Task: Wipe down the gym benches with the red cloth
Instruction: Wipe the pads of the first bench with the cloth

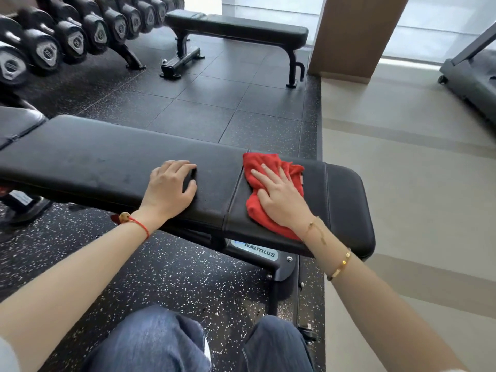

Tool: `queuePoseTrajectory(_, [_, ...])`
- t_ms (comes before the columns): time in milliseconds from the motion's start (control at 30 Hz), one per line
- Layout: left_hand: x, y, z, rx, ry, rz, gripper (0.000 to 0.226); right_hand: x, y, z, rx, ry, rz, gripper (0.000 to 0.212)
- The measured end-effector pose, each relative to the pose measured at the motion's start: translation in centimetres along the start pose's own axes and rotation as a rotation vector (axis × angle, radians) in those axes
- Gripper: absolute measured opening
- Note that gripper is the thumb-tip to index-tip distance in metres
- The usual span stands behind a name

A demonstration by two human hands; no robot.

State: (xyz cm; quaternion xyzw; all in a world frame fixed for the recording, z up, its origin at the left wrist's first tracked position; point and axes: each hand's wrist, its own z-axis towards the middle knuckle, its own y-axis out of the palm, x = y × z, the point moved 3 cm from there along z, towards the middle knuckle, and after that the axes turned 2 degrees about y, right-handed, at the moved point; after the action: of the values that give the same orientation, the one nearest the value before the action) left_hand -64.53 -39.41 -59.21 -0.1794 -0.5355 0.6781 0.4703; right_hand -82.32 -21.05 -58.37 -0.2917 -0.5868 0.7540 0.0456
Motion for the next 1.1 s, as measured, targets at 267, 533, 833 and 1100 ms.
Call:
queuePoseTrajectory(267, [-0.2,0.1,-0.3,0.033,-0.045,-0.035,0.044,-5.3,2.5,6.5,-0.058,0.087,-0.073,0.052])
queuePoseTrajectory(533, [-0.3,0.2,-0.5,0.02,-0.036,-0.02,0.047,-5.0,2.0,-0.8,0.007,-0.121,-0.047,0.053])
queuePoseTrajectory(833, [1.0,-0.1,-0.4,0.014,-0.056,-0.062,0.041,1.4,-1.4,0.6,0.023,0.191,-0.097,0.052])
queuePoseTrajectory(1100, [9.0,1.4,-0.2,-0.063,0.104,-0.119,0.043,2.2,-2.3,-7.0,0.104,0.019,-0.104,0.053])
